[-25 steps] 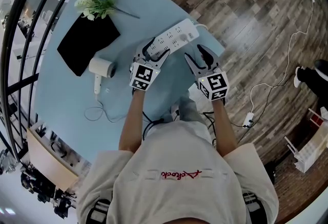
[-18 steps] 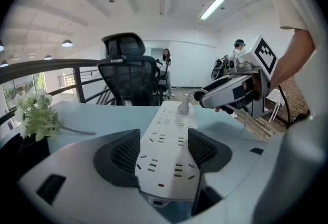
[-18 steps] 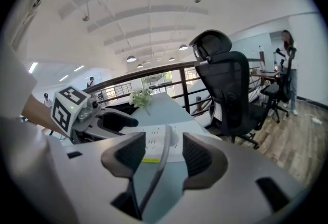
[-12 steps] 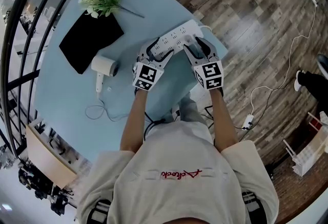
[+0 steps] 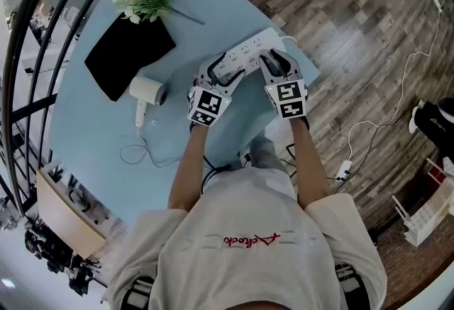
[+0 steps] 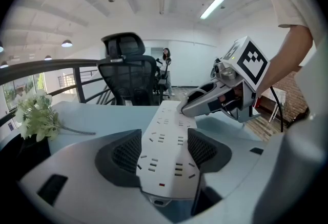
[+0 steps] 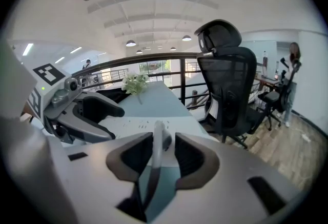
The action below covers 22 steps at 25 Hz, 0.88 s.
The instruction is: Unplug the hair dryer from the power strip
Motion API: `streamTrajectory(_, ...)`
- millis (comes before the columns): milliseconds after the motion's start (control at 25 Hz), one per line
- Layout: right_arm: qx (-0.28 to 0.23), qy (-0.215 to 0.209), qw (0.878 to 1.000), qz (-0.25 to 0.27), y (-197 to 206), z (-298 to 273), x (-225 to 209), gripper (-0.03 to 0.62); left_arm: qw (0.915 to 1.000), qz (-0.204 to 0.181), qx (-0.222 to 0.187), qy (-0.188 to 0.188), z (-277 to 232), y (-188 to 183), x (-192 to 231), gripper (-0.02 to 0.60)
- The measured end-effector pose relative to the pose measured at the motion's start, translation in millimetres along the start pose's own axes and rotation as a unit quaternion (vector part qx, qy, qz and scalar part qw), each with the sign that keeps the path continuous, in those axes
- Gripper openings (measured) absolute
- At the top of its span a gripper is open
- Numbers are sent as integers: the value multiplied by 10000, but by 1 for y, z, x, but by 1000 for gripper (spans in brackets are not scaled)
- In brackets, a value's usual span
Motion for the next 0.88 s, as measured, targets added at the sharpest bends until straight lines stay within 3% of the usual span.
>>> streamTrajectory(880,108,110,9999,38,-4,3,3,115,9998,138,140,91,-2,0,1,276)
Point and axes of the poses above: the fingertips, and each gripper's own axes: z backward along the fingers, x to its left, y out of its underside, the point moved 4 cm from there along z, backward along the fingers, and after that the axes turned 9 degrees about -z, right-handed, at the moved point
